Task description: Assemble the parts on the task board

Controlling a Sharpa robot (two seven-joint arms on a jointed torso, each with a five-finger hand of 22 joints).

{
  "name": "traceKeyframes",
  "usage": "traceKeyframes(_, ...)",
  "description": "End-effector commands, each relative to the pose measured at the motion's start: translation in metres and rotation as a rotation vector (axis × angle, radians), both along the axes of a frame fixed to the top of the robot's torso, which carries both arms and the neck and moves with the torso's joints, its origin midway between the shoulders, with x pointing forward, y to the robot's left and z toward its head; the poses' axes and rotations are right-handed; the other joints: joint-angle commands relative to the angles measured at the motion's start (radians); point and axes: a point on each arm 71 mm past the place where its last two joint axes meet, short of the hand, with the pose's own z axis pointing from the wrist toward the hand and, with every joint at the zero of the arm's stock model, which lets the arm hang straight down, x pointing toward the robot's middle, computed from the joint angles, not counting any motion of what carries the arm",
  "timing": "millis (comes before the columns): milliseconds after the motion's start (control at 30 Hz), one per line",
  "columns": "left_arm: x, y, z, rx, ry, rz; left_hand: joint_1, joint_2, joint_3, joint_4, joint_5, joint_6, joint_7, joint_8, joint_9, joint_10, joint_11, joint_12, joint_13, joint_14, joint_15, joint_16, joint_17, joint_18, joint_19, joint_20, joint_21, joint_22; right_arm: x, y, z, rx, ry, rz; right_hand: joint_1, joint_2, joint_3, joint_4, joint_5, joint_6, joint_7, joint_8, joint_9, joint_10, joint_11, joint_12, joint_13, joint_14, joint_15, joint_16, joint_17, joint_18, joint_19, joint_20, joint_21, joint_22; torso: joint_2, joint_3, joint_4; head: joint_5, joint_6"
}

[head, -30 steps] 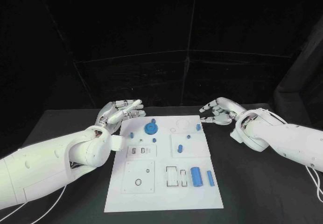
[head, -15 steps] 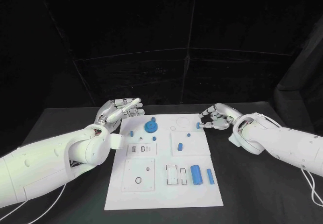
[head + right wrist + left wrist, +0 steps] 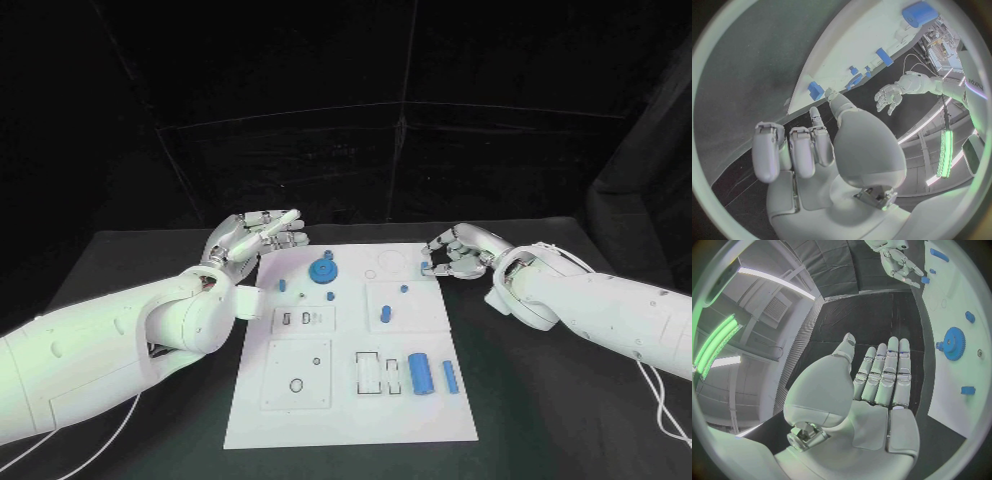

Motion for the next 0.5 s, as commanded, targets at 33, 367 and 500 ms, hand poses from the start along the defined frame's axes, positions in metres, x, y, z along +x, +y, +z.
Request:
traceKeyframes(33, -0.0001, -0.0011, 0.0017, -0.003, -0.013, -0.011, 0.003, 0.010, -0.001, -0.005, 0.005, 0.007, 0.000, -0.004, 0.001, 0.006, -0.001, -0.002, 0.001, 0.009, -0.001, -0.005, 0.001, 0.006, -0.002, 0.001, -0.006, -0.002, -0.0002, 0.0014, -0.0026, -0.015, 0.010, 0.010, 0.007, 0.002, -0.004, -0.004, 0.004, 0.004, 0.002, -0.004, 0.000, 0.042, -0.005, -0.004, 0.188, 0.084, -0.003, 0.004, 0.171, -0.011, 0.003, -0.007, 0.002, 0.052, 0.000, 0.0004, 0.0000, 0.002, -0.001)
traceKeyframes(367, -0.0001, 0.0002, 0.0016, -0.001, -0.012, -0.009, 0.003, 0.010, -0.001, -0.005, 0.005, 0.007, 0.000, -0.004, 0.001, 0.006, -0.001, -0.002, 0.001, 0.009, -0.001, -0.005, 0.001, 0.006, -0.002, 0.001, -0.006, -0.002, 0.0005, 0.0021, -0.0059, -0.021, 0.017, 0.005, 0.014, 0.013, -0.002, -0.008, 0.002, 0.018, 0.000, 0.003, 0.002, 0.045, -0.006, -0.001, 0.191, 0.084, -0.004, 0.004, 0.172, -0.011, 0.004, -0.008, 0.002, 0.053, 0.000, 0.0014, -0.0009, 0.004, -0.004)
traceKeyframes(500, -0.0001, 0.0004, 0.0016, -0.001, -0.011, -0.008, 0.003, 0.010, -0.001, -0.006, 0.005, 0.007, 0.000, -0.005, 0.001, 0.005, -0.001, -0.002, 0.001, 0.009, -0.001, -0.005, 0.001, 0.006, -0.002, 0.001, -0.006, -0.002, 0.0008, 0.0028, -0.0066, -0.024, 0.020, 0.005, 0.015, 0.019, -0.002, -0.011, 0.001, 0.033, 0.000, 0.009, 0.004, 0.046, -0.007, 0.000, 0.192, 0.085, -0.005, 0.004, 0.173, -0.011, 0.004, -0.009, 0.002, 0.054, 0.000, 0.0022, -0.0018, 0.004, -0.005)
